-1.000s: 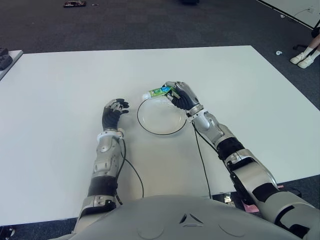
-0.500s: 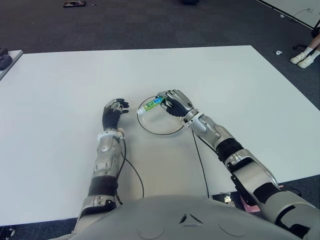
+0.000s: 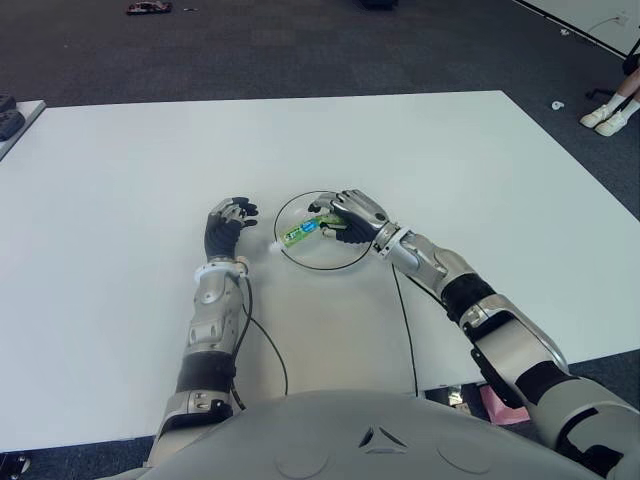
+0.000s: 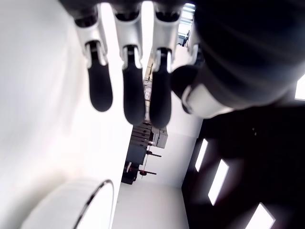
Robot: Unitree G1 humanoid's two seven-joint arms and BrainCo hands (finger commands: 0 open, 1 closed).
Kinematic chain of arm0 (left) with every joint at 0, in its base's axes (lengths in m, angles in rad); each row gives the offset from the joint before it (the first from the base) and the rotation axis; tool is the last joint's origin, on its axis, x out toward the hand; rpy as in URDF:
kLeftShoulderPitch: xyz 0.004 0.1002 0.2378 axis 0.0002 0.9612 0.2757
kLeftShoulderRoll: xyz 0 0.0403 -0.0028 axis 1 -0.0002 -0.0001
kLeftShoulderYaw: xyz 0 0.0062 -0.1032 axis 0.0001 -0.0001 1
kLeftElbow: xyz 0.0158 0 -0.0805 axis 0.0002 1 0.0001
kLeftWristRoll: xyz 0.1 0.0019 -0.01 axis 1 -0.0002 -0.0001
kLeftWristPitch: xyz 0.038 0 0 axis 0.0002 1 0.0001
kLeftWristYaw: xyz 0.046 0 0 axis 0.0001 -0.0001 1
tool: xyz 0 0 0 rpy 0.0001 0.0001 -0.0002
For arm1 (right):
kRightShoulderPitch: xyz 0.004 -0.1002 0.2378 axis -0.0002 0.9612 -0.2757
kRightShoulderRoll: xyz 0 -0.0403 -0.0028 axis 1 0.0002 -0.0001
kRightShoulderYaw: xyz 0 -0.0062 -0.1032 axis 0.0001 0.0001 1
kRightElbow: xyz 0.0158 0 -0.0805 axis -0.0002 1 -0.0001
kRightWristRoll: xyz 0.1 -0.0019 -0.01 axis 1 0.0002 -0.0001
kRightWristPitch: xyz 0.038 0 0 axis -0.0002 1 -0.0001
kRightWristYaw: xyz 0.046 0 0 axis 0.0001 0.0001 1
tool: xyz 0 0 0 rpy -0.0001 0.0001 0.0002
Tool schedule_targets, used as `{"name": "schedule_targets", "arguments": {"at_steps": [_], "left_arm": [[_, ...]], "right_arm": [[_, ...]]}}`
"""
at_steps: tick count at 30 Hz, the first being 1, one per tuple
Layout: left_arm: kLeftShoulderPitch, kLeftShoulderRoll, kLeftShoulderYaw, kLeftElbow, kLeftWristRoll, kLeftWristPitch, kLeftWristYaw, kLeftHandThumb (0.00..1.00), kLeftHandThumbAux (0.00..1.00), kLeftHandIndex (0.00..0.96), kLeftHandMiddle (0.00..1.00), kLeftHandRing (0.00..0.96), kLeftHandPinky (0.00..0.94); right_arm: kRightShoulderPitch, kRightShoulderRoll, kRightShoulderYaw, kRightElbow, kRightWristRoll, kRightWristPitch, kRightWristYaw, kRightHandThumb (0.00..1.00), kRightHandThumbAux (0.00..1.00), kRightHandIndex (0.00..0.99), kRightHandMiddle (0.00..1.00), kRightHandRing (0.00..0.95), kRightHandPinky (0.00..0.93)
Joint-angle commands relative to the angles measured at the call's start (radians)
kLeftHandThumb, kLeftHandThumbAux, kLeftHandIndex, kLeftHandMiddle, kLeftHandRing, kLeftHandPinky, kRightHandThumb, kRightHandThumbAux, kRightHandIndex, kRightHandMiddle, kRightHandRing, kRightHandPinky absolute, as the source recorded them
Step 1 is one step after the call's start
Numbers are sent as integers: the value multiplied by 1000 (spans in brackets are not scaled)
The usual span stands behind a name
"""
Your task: Put the toothpaste on the table into the plate.
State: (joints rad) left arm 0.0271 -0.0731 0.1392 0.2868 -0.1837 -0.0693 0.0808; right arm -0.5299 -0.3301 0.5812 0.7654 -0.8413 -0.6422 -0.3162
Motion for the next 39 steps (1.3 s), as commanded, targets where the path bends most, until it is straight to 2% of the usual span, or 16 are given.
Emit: {"name": "schedule_targets", "arguments": {"at_steps": [1,3,7,15,26,34,39], "left_arm": [[48,-36,-1,59,1,57,18,712,719,431,481,463,449],[49,-37,-1,57,0,59,19,712,718,431,479,462,450],[49,-39,1,54,-3,65,22,713,718,431,476,463,451],[48,-36,-1,63,-1,50,14,713,717,431,481,469,460],[43,-33,0,72,6,49,20,713,718,432,487,482,474],[39,-35,6,68,-2,68,27,713,718,431,480,476,471],[39,-35,10,70,-12,70,20,714,718,430,478,470,470]], "right_arm": [[-13,-25,18,-30,-25,19,35,321,524,58,72,82,103],[-6,-40,17,-64,-27,21,58,303,510,23,29,33,42],[5,-56,13,-109,-25,28,90,277,482,6,7,8,10],[24,-72,6,-158,-16,39,119,218,416,0,0,0,0],[42,-87,-15,-210,3,33,140,229,375,0,0,0,0],[74,-105,-50,-270,52,23,167,209,376,0,0,0,0],[114,-101,-90,-314,98,31,165,167,428,0,0,0,0]]}}
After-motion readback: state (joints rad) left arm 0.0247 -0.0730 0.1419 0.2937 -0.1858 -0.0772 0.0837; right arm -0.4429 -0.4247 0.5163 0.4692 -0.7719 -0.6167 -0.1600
